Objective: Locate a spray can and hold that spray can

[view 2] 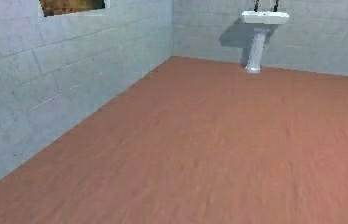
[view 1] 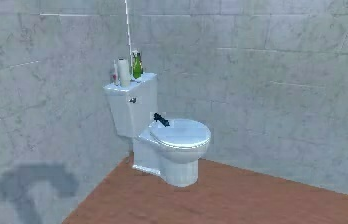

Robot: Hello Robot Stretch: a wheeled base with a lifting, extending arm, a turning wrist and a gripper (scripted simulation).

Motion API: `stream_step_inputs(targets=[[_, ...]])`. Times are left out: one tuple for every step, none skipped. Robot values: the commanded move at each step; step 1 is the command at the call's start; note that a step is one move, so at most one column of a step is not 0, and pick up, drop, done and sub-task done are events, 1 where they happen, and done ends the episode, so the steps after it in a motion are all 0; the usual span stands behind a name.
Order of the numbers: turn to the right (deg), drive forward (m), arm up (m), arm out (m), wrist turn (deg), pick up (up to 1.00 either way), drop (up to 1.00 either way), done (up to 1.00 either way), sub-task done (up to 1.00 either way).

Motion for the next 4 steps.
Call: stream_step_inputs(targets=[[0.0, 0.65, 0.0, 0.0, 0.0, 0.0, 0.0, 0.0, 0.0], [33.0, 0.0, 0.0, 0.0, 0.0, 0.0, 0.0, 0.0, 0.0], [0.0, 0.05, 0.0, 0.0, 0.0, 0.0, 0.0, 0.0, 0.0], [-45.0, 0.0, 0.0, 0.0, 0.0, 0.0, 0.0, 0.0, 0.0]])
